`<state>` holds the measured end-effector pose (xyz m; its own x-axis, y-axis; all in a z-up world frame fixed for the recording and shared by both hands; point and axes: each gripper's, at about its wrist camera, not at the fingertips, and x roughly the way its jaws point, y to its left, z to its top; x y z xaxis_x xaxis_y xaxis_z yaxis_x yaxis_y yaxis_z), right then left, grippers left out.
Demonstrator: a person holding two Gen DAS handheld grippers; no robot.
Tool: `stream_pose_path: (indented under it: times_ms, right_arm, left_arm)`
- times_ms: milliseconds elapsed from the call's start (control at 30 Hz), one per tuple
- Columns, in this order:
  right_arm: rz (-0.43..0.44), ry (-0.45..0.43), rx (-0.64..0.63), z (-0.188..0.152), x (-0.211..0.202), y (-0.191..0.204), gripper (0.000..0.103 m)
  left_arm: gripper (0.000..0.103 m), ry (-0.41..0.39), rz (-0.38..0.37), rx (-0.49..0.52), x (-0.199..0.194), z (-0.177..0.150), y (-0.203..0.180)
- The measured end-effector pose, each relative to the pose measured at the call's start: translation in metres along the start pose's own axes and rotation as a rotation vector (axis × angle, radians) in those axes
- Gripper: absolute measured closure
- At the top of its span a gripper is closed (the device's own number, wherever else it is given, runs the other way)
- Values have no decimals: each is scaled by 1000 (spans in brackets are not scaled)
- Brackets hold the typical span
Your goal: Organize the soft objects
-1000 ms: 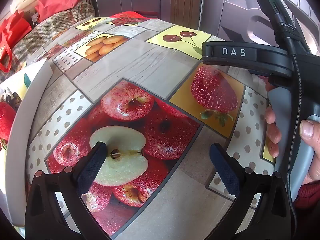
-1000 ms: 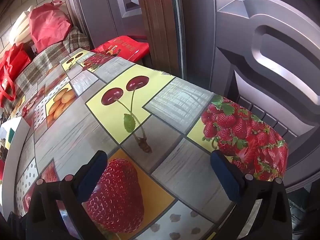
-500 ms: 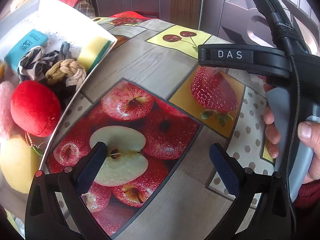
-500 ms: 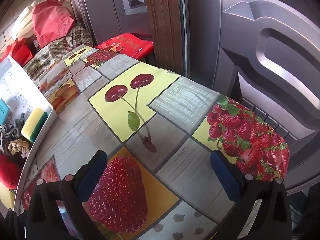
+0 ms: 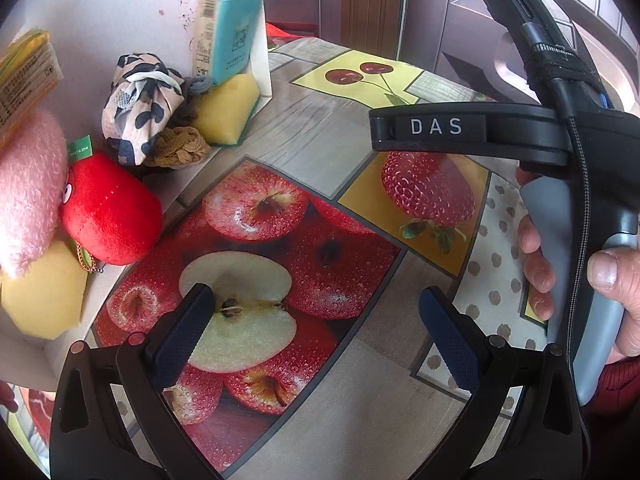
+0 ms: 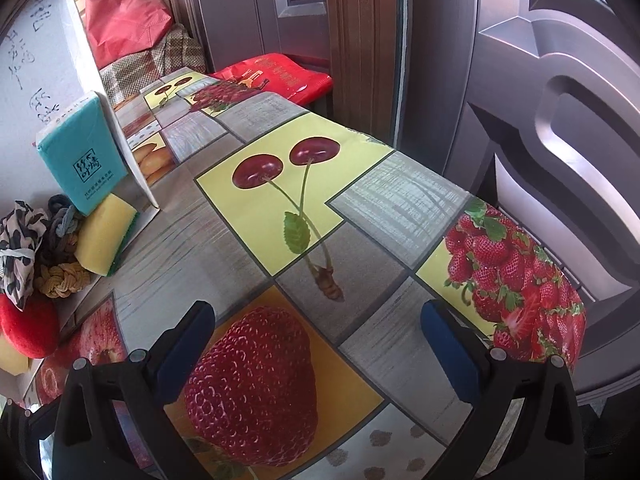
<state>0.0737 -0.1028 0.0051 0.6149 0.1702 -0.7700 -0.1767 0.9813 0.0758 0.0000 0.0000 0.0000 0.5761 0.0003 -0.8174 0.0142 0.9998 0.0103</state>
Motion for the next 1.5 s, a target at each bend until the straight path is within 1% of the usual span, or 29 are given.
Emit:
stream_pose_path:
  times_ms: [433, 633, 1500]
  right_arm:
    - [22, -4, -3, 1, 0, 0, 0]
    - [23, -4, -4, 2, 1, 1, 0]
    - [29, -4, -5, 3, 0, 1, 0]
  left_arm:
    - [1, 1, -1, 0, 5, -2, 0]
    - [1, 0, 0, 1, 0, -2, 6]
    - [1, 1, -1, 0, 0, -2, 6]
